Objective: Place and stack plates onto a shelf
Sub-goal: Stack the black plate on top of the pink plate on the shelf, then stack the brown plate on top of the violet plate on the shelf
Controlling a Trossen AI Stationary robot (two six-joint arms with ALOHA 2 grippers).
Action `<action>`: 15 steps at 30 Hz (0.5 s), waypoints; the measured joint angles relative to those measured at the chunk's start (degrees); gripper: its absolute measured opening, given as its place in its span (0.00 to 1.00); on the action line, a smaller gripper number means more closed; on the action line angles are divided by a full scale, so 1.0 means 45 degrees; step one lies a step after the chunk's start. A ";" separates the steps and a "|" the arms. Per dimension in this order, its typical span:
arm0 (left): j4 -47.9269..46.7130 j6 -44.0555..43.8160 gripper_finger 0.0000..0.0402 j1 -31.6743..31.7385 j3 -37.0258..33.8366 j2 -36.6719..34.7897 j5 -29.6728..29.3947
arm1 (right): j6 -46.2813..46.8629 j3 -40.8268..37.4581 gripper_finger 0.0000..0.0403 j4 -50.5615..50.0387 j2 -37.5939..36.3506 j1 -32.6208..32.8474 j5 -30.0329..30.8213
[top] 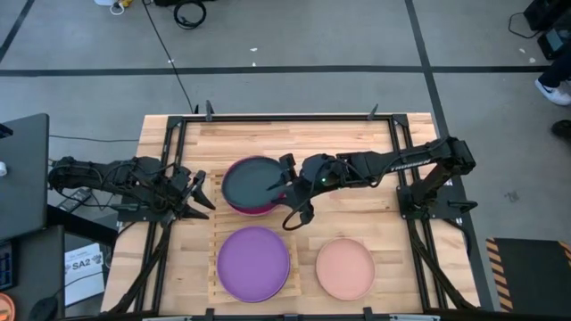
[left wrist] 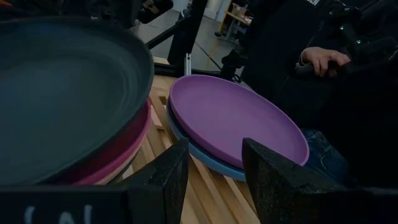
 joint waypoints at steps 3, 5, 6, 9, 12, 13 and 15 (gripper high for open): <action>-0.0003 0.0000 0.39 0.0003 0.0000 0.0000 0.0000 | 0.0000 0.0000 0.43 -0.0008 0.0000 0.0040 0.0019; 0.0000 0.0000 0.39 0.0005 0.0000 0.0000 0.0000 | 0.0000 0.0000 0.43 -0.0034 0.0000 0.0045 0.0019; -0.0004 0.0000 0.39 0.0004 0.0000 0.0000 0.0000 | 0.0000 0.0000 0.43 -0.0048 0.0000 0.0045 0.0024; -0.0005 0.0000 0.39 0.0005 0.0000 0.0000 0.0000 | 0.0000 0.0000 0.43 -0.0062 -0.0008 0.0103 0.0028; 0.0000 0.0000 0.39 0.0005 0.0000 0.0005 0.0000 | 0.0003 0.0000 0.43 -0.0073 -0.0078 0.0364 0.0250; -0.0003 0.0000 0.39 0.0002 0.0000 0.0010 -0.0002 | 0.0003 0.0000 0.43 -0.0122 -0.0134 0.0509 0.0312; 0.0000 0.0000 0.39 0.0004 0.0000 0.0015 0.0000 | 0.0005 0.0000 0.43 -0.0123 -0.0215 0.0835 0.0353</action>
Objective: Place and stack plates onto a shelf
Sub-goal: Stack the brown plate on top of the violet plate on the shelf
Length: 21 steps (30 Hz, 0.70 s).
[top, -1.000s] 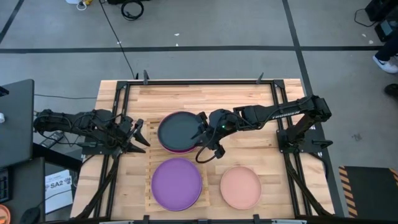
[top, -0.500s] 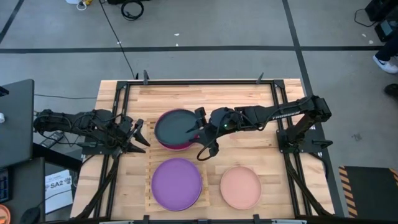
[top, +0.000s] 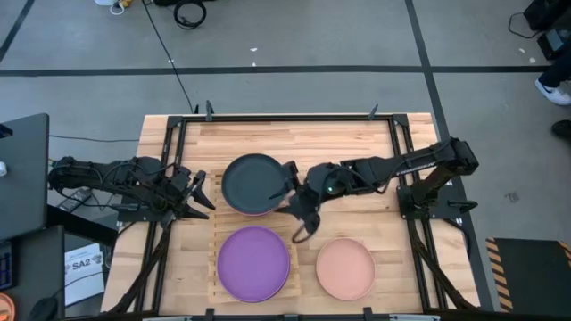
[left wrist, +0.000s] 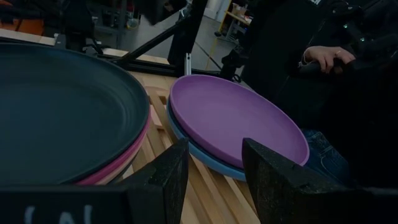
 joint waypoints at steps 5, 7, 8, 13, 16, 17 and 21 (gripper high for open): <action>0.0000 0.0000 0.39 -0.0004 0.0000 0.0010 0.0000 | 0.0603 0.0000 0.43 -0.0416 -0.0360 0.1040 0.0213; 0.0005 0.0000 0.39 -0.0004 0.0000 0.0013 0.0000 | 0.1265 0.0000 0.43 -0.0757 -0.0602 0.1519 0.0372; 0.0008 0.0000 0.39 0.0000 0.0000 0.0018 -0.0004 | 0.1666 0.0000 0.43 -0.1039 -0.0741 0.1725 0.0487; 0.0045 0.0000 0.39 -0.0004 0.0000 0.0019 -0.0005 | 0.4589 0.0000 0.43 -0.2602 -0.1414 0.2766 0.0505; 0.0049 0.0000 0.39 0.0001 0.0000 0.0019 -0.0018 | 0.7234 0.0000 0.43 -0.3621 -0.1684 0.3274 0.0140; 0.0056 0.0000 0.39 -0.0004 0.0000 0.0019 -0.0046 | 0.8179 0.0000 0.43 -0.4041 -0.1714 0.3435 0.0026; 0.0068 0.0001 0.39 -0.0004 0.0000 0.0019 -0.0107 | 1.0801 0.0000 0.43 -0.5927 -0.1662 0.4205 -0.0280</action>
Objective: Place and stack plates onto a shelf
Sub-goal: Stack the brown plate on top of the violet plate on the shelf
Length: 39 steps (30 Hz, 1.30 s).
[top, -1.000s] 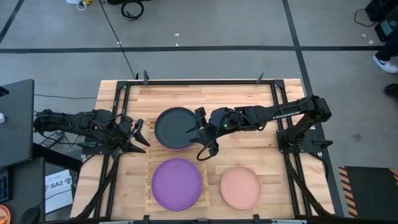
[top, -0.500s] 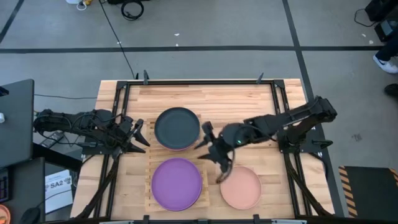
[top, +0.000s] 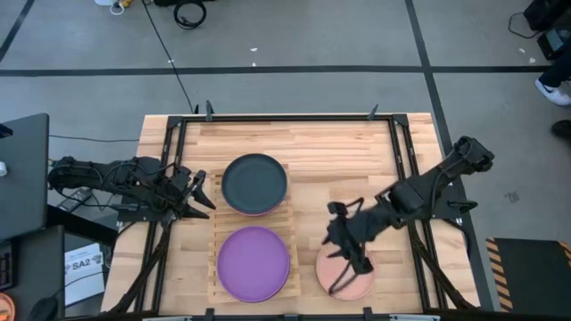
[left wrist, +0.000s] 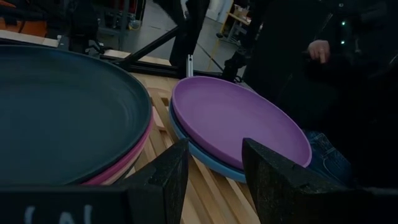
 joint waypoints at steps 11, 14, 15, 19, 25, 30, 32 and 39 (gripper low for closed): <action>0.0102 -0.0001 0.39 0.0000 0.0000 0.0000 -0.0029 | 0.1684 -0.0962 0.43 -0.2096 0.0345 0.1849 0.3042; 0.0151 -0.0001 0.39 0.0000 0.0000 0.0000 -0.0029 | 0.2339 -0.1776 0.43 -0.1899 0.0284 0.1839 0.3105; 0.0153 -0.0001 0.39 0.0000 0.0000 0.0000 -0.0029 | 0.2498 -0.2102 0.43 -0.1859 0.0294 0.1801 0.3071; 0.0155 -0.0001 0.39 0.0000 0.0000 0.0000 -0.0029 | 0.2931 -0.3396 0.43 -0.1300 0.0303 0.1496 0.2559; 0.0151 -0.0001 0.39 0.0000 0.0000 0.0000 -0.0029 | 0.3435 -0.5025 0.42 -0.0900 0.0308 0.0830 0.1734; 0.0146 -0.0001 0.39 0.0000 0.0000 0.0000 -0.0029 | 0.3537 -0.6151 0.42 -0.0456 0.0308 0.0179 0.1009; 0.0146 0.0000 0.39 0.0000 0.0000 0.0000 -0.0029 | 0.3537 -0.6610 0.42 0.0012 0.0308 -0.0039 0.0591; 0.0141 -0.0001 0.39 0.0000 0.0000 0.0000 -0.0029 | 0.3532 -0.8017 0.42 0.1208 0.0308 -0.0603 -0.0249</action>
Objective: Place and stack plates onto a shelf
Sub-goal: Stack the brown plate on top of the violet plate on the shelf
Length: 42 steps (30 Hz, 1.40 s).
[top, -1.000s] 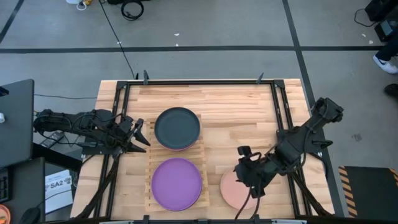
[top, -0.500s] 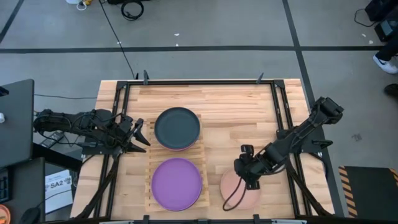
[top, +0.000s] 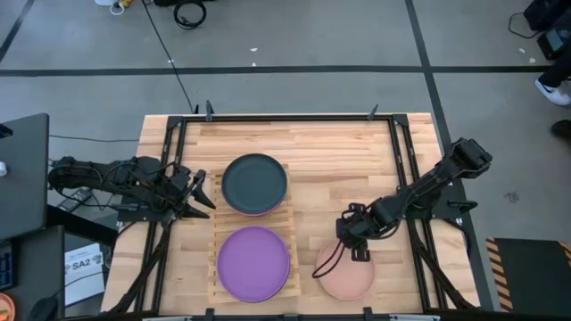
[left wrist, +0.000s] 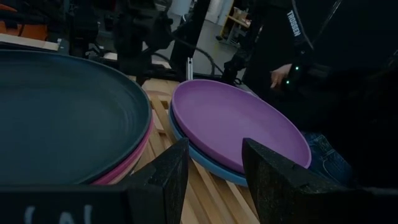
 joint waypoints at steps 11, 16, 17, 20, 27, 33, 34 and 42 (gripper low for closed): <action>-0.0005 0.0000 0.39 0.0000 0.0000 0.0002 0.0000 | 0.0006 -0.1618 0.42 0.2245 0.0000 -0.0259 -0.0272; -0.0005 0.0005 0.39 0.0000 0.0000 0.0000 0.0000 | 0.0010 -0.2058 0.42 0.2908 0.0000 -0.0254 -0.0722; 0.0000 0.0003 0.39 0.0000 0.0000 0.0000 0.0000 | 0.0010 -0.2100 0.41 0.2988 0.0000 -0.0254 -0.0723; -0.0005 0.0003 0.39 0.0003 0.0000 0.0000 0.0000 | 0.0015 -0.2202 0.39 0.3159 0.0000 -0.0254 -0.0720; 0.0000 0.0005 0.39 0.0000 0.0000 0.0000 0.0000 | 0.0015 -0.2231 0.29 0.3283 0.0000 -0.0253 -0.0751; -0.0005 0.0005 0.39 0.0002 0.0000 0.0003 0.0000 | 0.0053 -0.2231 0.15 0.3297 0.0000 -0.0254 -0.0757; -0.0005 0.0003 0.39 0.0001 0.0000 0.0000 0.0000 | 0.0065 -0.2227 0.13 0.3308 0.0000 -0.0259 -0.0761; -0.0004 0.0005 0.39 0.0003 0.0000 0.0003 0.0000 | 0.0106 -0.2187 0.04 0.3499 -0.0028 -0.0259 -0.0987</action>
